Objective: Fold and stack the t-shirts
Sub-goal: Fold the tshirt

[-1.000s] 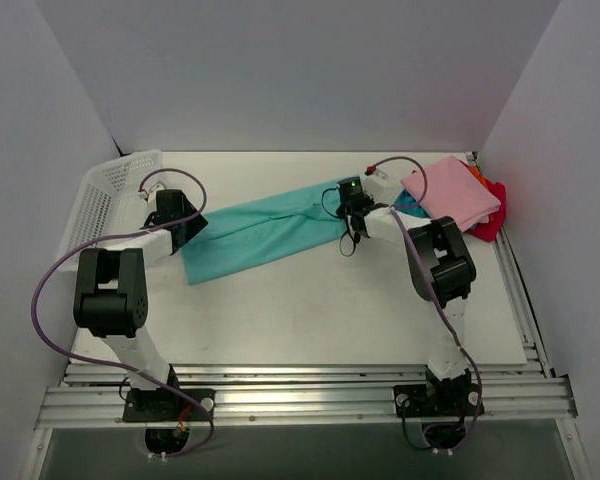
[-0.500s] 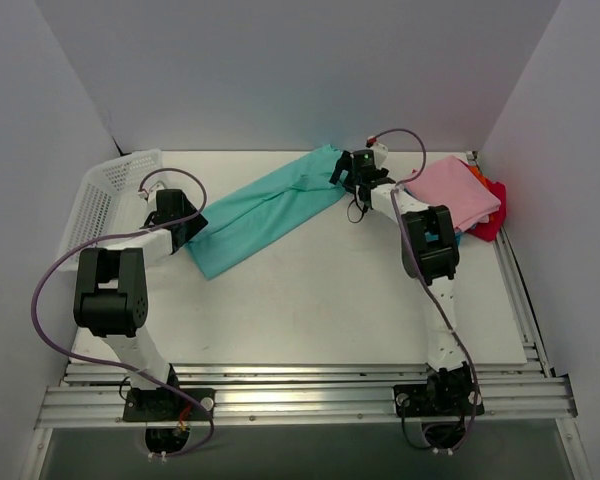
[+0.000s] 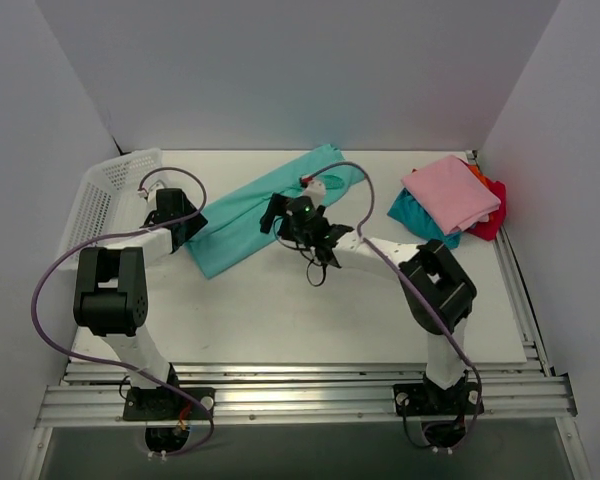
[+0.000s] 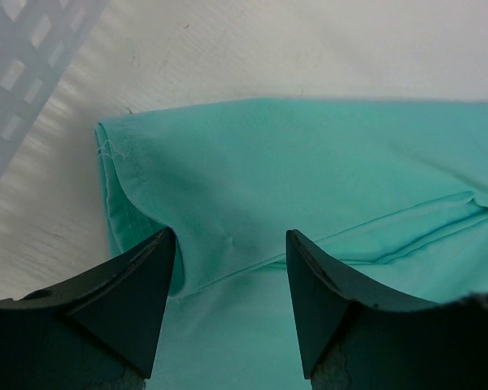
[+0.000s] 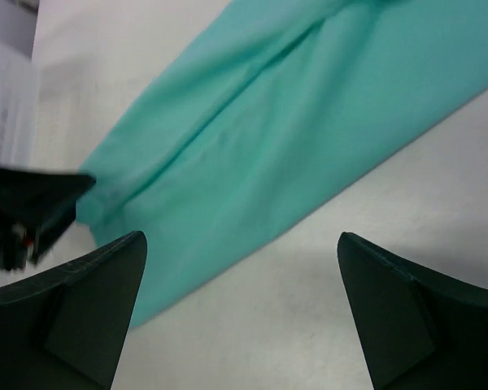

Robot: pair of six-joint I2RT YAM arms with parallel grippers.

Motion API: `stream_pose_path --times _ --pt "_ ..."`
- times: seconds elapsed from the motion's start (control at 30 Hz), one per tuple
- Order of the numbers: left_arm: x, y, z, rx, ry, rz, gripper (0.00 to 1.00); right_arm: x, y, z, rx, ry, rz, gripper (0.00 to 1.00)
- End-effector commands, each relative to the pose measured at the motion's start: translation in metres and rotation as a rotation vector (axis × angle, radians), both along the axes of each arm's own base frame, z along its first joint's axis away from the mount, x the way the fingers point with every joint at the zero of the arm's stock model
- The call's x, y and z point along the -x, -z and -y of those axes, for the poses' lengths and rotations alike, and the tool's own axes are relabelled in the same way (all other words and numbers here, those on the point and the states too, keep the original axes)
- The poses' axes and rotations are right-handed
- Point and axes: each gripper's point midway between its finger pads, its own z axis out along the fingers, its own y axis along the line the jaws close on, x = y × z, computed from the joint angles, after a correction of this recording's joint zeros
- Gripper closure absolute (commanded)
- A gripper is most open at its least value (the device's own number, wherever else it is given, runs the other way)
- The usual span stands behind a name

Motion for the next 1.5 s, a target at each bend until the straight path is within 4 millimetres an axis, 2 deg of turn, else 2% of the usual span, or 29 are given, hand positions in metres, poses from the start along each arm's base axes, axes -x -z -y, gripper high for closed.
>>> stream_pose_path --times 0.0,0.03,0.17,0.27,0.3,0.33,0.37,0.43,0.5,0.53,0.7,0.77,0.83,0.87,0.97,1.0,1.03,1.07,1.2,1.23,1.27,1.3,1.33,1.37,1.4,1.47 --pt "-0.001 -0.01 -0.044 -0.038 -0.165 0.029 0.34 0.035 0.049 -0.045 -0.029 -0.081 -0.123 0.0" --pt "-0.002 -0.012 -0.046 -0.039 -0.171 0.036 0.34 0.047 0.058 -0.061 -0.03 -0.114 -0.139 0.0" --pt "-0.001 -0.012 -0.046 -0.039 -0.174 0.04 0.34 0.074 0.074 -0.099 -0.052 -0.198 -0.175 0.0" --pt "-0.001 -0.012 -0.046 -0.039 -0.174 0.04 0.34 0.086 0.086 -0.121 -0.043 -0.235 -0.195 0.0" --pt "0.0 -0.011 -0.046 -0.039 -0.174 0.038 0.34 0.088 0.089 -0.126 -0.041 -0.244 -0.2 0.0" --pt "-0.001 -0.012 -0.045 -0.037 -0.174 0.04 0.34 0.09 0.101 -0.129 -0.03 -0.25 -0.217 0.0" --pt "0.0 -0.012 -0.046 -0.037 -0.176 0.04 0.34 0.087 0.096 -0.138 -0.04 -0.258 -0.209 0.0" --pt "0.0 -0.012 -0.046 -0.036 -0.175 0.04 0.34 0.091 0.109 -0.146 -0.029 -0.276 -0.23 0.0" --pt "0.0 -0.011 -0.045 -0.034 -0.174 0.039 0.34 0.093 0.107 -0.158 -0.043 -0.295 -0.229 0.0" --pt "0.0 -0.012 -0.045 -0.034 -0.174 0.04 0.34 0.094 0.116 -0.161 -0.036 -0.298 -0.241 0.0" --pt "0.0 -0.012 -0.045 -0.031 -0.174 0.043 0.34 0.099 0.127 -0.176 -0.043 -0.339 -0.261 0.0" --pt "0.0 -0.012 -0.047 -0.032 -0.178 0.045 0.34 0.1 0.134 -0.176 -0.041 -0.344 -0.269 0.02" --pt "0.001 -0.012 -0.047 -0.03 -0.178 0.045 0.34 0.102 0.141 -0.175 -0.044 -0.353 -0.276 0.19" --pt "0.002 -0.012 -0.047 -0.028 -0.18 0.045 0.34 0.104 0.139 -0.179 -0.072 -0.376 -0.276 0.43" --pt "0.002 -0.012 -0.048 -0.02 -0.183 0.046 0.34 0.101 0.158 -0.17 -0.074 -0.367 -0.306 0.72" --pt "0.002 -0.012 -0.048 -0.014 -0.181 0.046 0.34 0.102 0.163 -0.17 -0.079 -0.376 -0.319 0.89" --pt "0.003 -0.011 -0.049 -0.009 -0.182 0.045 0.34 0.102 0.173 -0.167 -0.07 -0.373 -0.336 0.97" --pt "0.002 -0.012 -0.051 0.001 -0.184 0.053 0.34 0.1 0.176 -0.164 -0.067 -0.369 -0.34 1.0" --pt "0.003 -0.011 -0.052 0.014 -0.186 0.061 0.34 0.101 0.188 -0.15 -0.042 -0.35 -0.351 1.0" --pt "0.004 -0.011 -0.052 0.013 -0.185 0.061 0.34 0.098 0.182 -0.146 -0.044 -0.337 -0.338 1.0" --pt "0.003 -0.011 -0.052 0.014 -0.186 0.061 0.34 0.103 0.19 -0.136 -0.025 -0.324 -0.351 1.0" --pt "0.004 -0.01 -0.052 0.014 -0.186 0.058 0.34 0.099 0.18 -0.131 -0.032 -0.312 -0.334 1.0" --pt "0.004 -0.011 -0.052 0.016 -0.186 0.06 0.34 0.098 0.178 -0.124 -0.025 -0.293 -0.327 1.0" --pt "0.004 -0.011 -0.052 0.015 -0.187 0.06 0.34 0.105 0.188 -0.109 0.001 -0.279 -0.346 1.0" --pt "0.004 -0.012 -0.052 0.016 -0.187 0.062 0.34 0.102 0.174 -0.102 -0.01 -0.266 -0.329 1.0" --pt "0.004 -0.011 -0.053 0.016 -0.189 0.064 0.34 0.102 0.171 -0.081 0.016 -0.219 -0.312 1.0"
